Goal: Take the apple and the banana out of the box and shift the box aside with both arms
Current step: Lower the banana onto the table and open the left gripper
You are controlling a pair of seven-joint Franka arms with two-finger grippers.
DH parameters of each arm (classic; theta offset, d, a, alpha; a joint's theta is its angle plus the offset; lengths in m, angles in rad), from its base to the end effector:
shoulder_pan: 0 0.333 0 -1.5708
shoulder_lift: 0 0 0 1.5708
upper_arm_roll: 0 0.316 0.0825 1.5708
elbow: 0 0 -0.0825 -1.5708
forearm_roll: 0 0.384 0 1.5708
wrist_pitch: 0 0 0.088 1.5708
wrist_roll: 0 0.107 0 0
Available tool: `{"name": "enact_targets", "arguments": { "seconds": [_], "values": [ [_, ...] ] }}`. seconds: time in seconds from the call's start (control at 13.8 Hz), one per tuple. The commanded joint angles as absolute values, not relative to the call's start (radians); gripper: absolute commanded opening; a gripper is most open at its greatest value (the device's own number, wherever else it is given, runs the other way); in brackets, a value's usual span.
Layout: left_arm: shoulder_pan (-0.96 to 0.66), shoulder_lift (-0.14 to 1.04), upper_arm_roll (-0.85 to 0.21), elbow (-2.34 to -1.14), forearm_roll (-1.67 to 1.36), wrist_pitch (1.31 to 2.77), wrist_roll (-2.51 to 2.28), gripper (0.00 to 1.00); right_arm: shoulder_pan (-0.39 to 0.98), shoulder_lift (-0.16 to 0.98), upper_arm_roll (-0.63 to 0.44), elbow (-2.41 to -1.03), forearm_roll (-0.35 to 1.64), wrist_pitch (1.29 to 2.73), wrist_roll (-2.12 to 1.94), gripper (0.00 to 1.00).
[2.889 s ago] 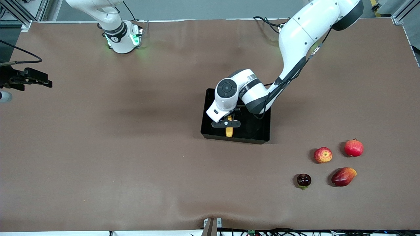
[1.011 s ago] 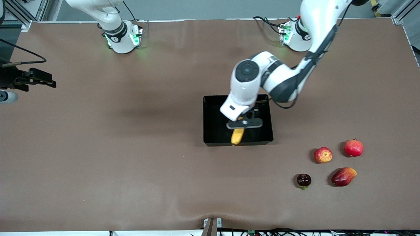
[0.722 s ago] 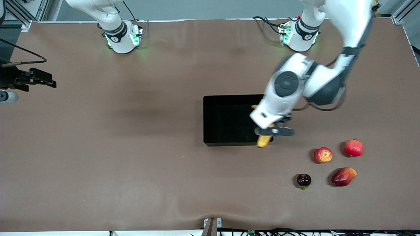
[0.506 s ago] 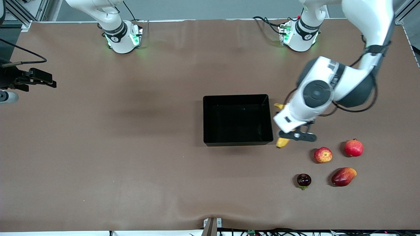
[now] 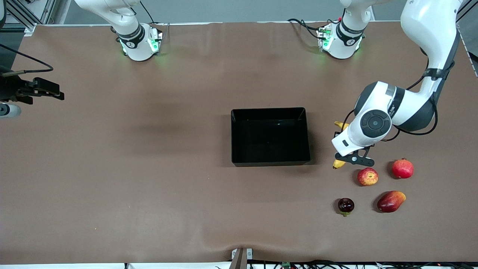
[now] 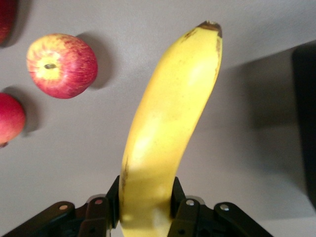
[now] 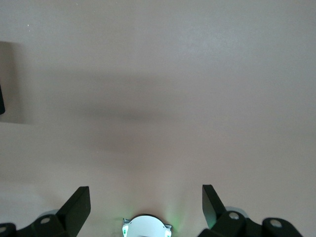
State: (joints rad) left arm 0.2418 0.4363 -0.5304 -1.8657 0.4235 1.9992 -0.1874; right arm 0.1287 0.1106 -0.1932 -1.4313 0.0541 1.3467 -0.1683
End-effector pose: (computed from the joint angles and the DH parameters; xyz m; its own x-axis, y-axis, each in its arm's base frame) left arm 0.5934 -0.1321 0.2933 0.9375 -0.2804 -0.2061 -0.3148 -0.9357 -0.1591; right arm 0.5630 -0.0231 0.6106 0.9764 0.1137 -0.1836 0.1034 -0.9925 -0.0646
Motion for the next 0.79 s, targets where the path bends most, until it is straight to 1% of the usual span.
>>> {"name": "enact_targets", "arguments": {
  "seconds": [0.0, 0.29, 0.43, 0.72],
  "values": [
    [0.325, 0.42, -0.54, -1.965, 0.44, 2.121, -0.1, 0.0, 0.127, 0.106, -0.19, -1.43, 0.063, 1.347, -0.158, 1.0],
    [0.377, 0.475, -0.537, -2.017, 0.443, 2.252, -0.019, 0.0, 0.127, 0.106, -0.19, -1.431, 0.063, 1.347, -0.158, 1.0],
    [0.383, 0.506, -0.537, -2.016, 0.533, 2.261, -0.015, 0.0, 0.127, 0.106, -0.19, -1.431, 0.063, 1.347, -0.158, 1.0],
    [0.416, 0.581, -0.535, -2.019, 0.594, 2.356, -0.015, 0.0, 0.127, 0.107, -0.19, -1.431, 0.063, 1.347, -0.158, 1.0]
  ]
}}
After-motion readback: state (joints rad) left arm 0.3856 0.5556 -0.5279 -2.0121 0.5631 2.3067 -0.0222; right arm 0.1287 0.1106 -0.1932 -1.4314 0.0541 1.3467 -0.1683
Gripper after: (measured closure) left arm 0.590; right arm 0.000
